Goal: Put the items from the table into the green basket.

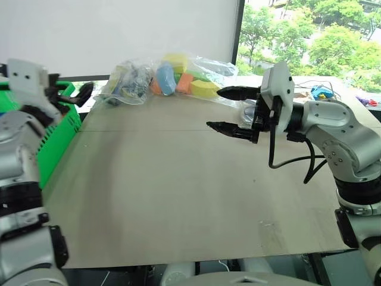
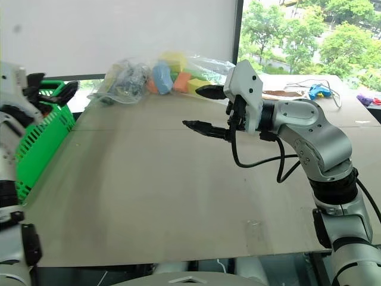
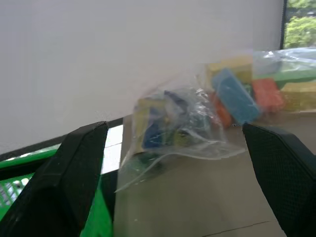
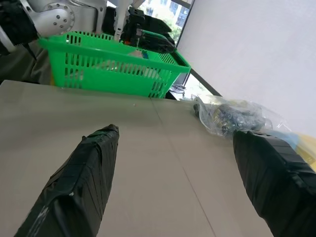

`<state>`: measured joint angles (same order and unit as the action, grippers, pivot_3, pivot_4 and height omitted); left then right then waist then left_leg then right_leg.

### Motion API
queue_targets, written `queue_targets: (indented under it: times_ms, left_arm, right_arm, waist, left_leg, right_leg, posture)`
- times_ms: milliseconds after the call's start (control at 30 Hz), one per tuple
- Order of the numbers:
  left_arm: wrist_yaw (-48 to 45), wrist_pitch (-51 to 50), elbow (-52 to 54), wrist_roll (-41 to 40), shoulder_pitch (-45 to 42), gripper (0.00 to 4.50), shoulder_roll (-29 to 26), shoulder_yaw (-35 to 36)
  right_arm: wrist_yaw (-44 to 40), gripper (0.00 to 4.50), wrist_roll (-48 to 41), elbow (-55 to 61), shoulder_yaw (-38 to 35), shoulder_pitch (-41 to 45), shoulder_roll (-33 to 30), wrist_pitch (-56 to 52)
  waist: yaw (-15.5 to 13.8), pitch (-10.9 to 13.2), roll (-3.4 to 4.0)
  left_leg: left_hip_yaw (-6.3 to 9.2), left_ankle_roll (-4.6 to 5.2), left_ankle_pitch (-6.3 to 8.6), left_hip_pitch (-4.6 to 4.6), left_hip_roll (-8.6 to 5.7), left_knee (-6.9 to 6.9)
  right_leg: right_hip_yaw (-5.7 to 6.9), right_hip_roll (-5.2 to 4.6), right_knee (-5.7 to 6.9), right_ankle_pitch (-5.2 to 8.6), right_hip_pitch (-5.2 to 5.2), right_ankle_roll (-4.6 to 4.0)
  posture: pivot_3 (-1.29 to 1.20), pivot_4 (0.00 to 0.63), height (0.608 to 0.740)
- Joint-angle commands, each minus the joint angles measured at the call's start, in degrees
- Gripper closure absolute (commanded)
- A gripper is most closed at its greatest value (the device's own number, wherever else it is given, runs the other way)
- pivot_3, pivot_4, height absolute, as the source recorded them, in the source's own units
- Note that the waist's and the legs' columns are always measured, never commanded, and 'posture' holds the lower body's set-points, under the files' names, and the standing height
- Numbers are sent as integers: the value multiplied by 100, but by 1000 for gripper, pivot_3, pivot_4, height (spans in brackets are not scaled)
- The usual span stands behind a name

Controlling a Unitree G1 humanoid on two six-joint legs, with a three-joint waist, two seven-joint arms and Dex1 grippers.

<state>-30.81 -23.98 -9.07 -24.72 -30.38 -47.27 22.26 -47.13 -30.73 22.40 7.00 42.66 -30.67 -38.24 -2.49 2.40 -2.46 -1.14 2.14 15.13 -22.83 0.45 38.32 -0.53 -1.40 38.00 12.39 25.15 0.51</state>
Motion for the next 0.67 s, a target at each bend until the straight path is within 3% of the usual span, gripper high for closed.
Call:
queue_targets:
  times_ms: [33,200,300,467,667]
  left_arm:
    - [327,-813,1097,-538,-285,25,285,-95]
    - [682,-2058,2525,-1305,-350,25,986,-589]
    - [340,-2369,3214,-1719,606,25,1027,-636]
    - [-237,-2325,3650,-1893,2041,25,757,-368]
    - [-570,-2162,3892,-1911,2988,25,633,-164]
  right_arm:
    - [348,576,266,-114,-263,-58,-80,90]
    - [824,576,480,27,-877,-994,-544,-217]
    - [623,576,384,547,-1488,-2268,-1161,-415]
    - [422,576,282,919,-2515,-3817,-1710,-422]
    - [446,576,225,941,-3202,-4499,-1786,-356]
  waist:
    - [4,-1,-1]
    - [-21,-8,-4]
    - [38,-48,62]
    - [257,-42,82]
    - [383,-20,111]
  left_leg:
    - [0,0,0,0,0,1]
    - [2,1,0,0,-9,4]
    - [-8,7,3,6,-11,0]
    - [-24,24,13,17,10,1]
    - [-22,22,14,213,17,-6]
  right_leg:
    - [0,1,1,0,-1,0]
    - [-1,1,-5,-1,-9,2]
    - [-14,0,-6,-1,-11,2]
    - [-39,38,-12,7,-10,2]
    - [-45,76,-28,54,-184,-5]
  posture:
    - [98,0,740]
    - [64,0,740]
    - [4,0,740]
    - [-54,0,740]
    - [-54,0,740]
